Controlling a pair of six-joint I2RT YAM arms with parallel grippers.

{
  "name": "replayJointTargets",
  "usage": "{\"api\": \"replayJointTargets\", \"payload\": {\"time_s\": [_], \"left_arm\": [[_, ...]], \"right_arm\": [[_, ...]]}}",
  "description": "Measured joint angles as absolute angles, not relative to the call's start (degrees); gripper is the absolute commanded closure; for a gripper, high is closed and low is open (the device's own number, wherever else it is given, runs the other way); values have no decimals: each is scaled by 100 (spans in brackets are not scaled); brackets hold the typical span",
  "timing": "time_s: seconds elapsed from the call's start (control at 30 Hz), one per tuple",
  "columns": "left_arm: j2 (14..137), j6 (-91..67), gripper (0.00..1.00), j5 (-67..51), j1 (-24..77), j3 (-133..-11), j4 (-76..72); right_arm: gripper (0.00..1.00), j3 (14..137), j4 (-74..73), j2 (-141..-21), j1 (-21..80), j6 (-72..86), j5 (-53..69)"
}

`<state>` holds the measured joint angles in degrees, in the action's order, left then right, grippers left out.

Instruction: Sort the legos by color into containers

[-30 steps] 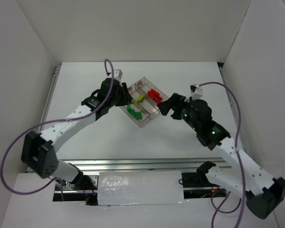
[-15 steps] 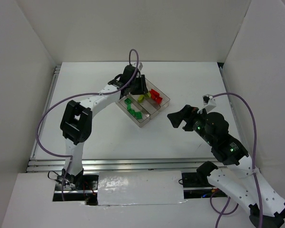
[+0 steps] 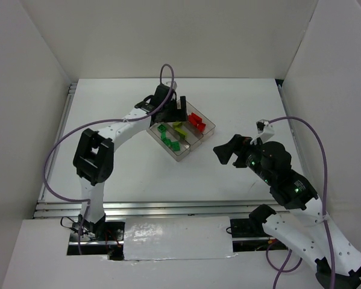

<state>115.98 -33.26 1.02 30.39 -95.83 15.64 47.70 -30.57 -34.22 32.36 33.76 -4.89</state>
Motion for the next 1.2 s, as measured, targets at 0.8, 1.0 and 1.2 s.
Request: {"api": "replayJointTargets", "payload": {"time_s": [0.8, 1.0, 1.2], "left_arm": [[3339, -3181, 0, 3433, 2816, -6202, 4431], [2493, -3129, 0, 3623, 2814, -5666, 4613], [2401, -3127, 0, 3629, 2814, -5343, 4729]], "right_arm": [[0, 7253, -6080, -2307, 3234, 2502, -1743], [0, 7157, -6392, -2040, 3234, 2532, -2211], [0, 7157, -6414, -2018, 3234, 2587, -2381]]}}
